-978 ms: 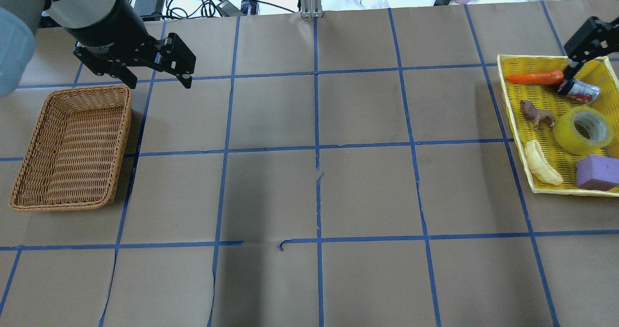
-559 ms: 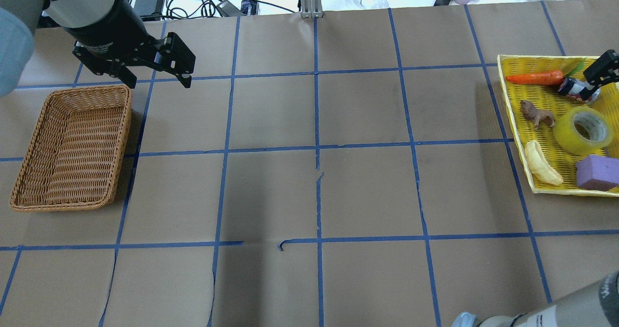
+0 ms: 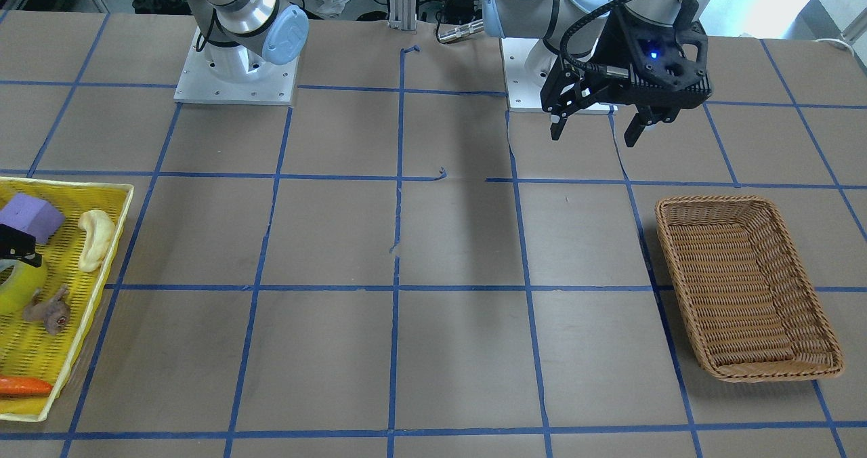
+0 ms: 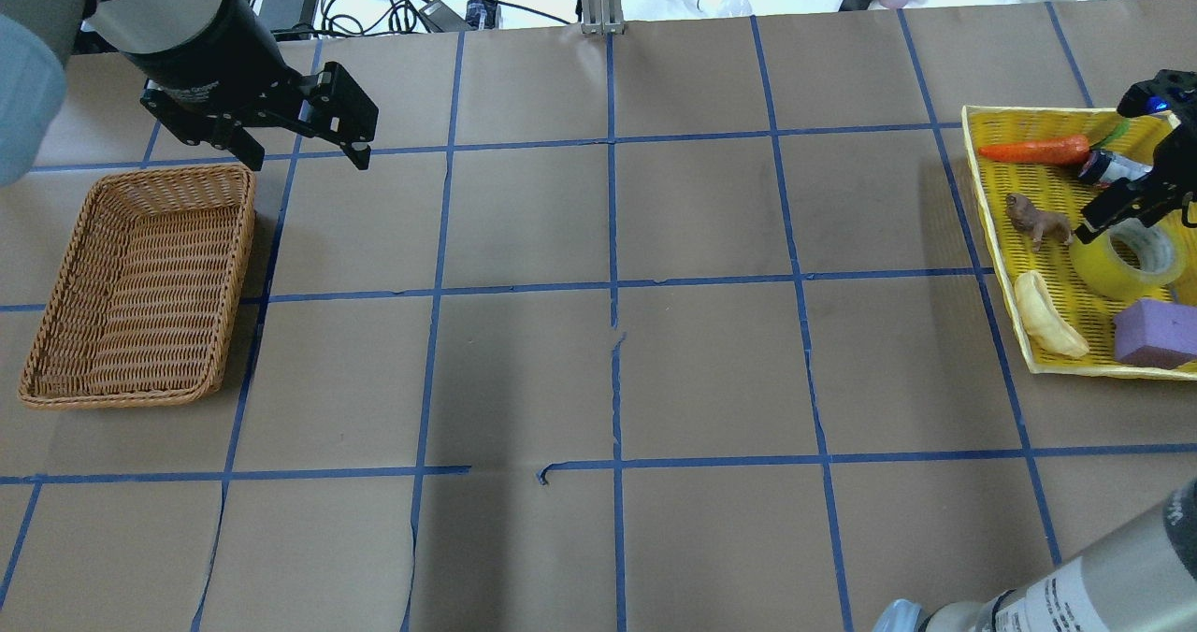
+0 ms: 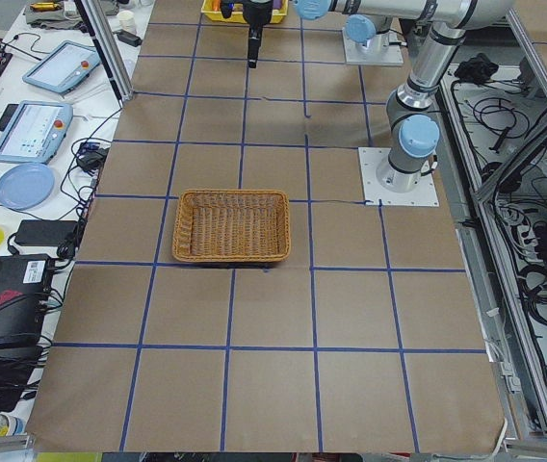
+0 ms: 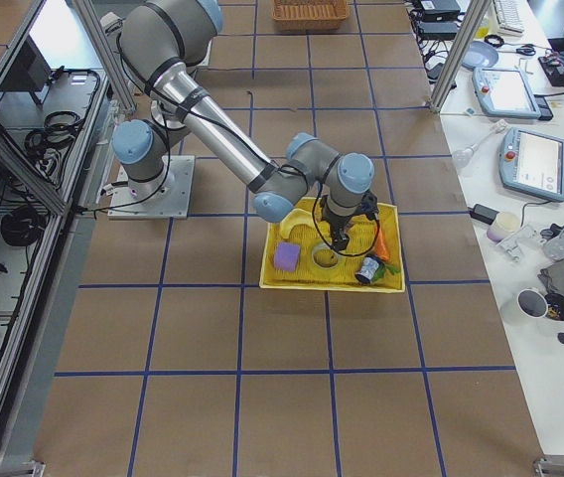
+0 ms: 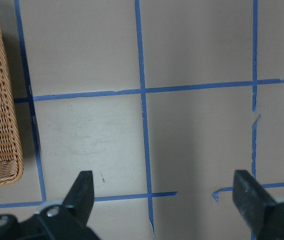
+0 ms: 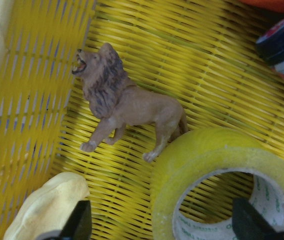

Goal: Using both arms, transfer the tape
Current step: 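Move the right gripper down over the yellow tape roll in the tray, then close the right gripper on the yellow tape roll and lift it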

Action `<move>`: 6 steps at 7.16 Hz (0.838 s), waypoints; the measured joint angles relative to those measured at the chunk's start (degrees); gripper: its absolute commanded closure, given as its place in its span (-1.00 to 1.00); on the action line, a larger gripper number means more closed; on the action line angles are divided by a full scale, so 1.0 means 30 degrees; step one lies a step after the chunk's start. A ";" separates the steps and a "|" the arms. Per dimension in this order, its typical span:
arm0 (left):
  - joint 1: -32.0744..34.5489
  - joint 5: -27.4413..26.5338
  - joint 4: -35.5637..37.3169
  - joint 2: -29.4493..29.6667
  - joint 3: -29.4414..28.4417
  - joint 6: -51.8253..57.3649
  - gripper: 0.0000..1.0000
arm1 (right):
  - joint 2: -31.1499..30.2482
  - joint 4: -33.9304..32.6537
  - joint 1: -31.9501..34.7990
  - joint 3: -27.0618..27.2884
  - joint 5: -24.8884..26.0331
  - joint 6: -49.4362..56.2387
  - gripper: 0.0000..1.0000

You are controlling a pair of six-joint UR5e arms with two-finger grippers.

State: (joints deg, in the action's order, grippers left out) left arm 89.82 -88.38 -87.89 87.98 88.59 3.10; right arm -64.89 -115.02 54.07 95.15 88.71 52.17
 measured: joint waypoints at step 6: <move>-0.0001 -0.0012 -0.0006 -0.0008 0.0053 0.0029 -1.00 | 0.0892 -0.0165 -0.0007 0.0188 0.0744 -0.0088 1.00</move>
State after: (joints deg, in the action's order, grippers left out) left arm 89.82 -88.42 -87.91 87.96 88.75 3.19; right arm -62.21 -115.52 54.05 95.72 90.94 51.91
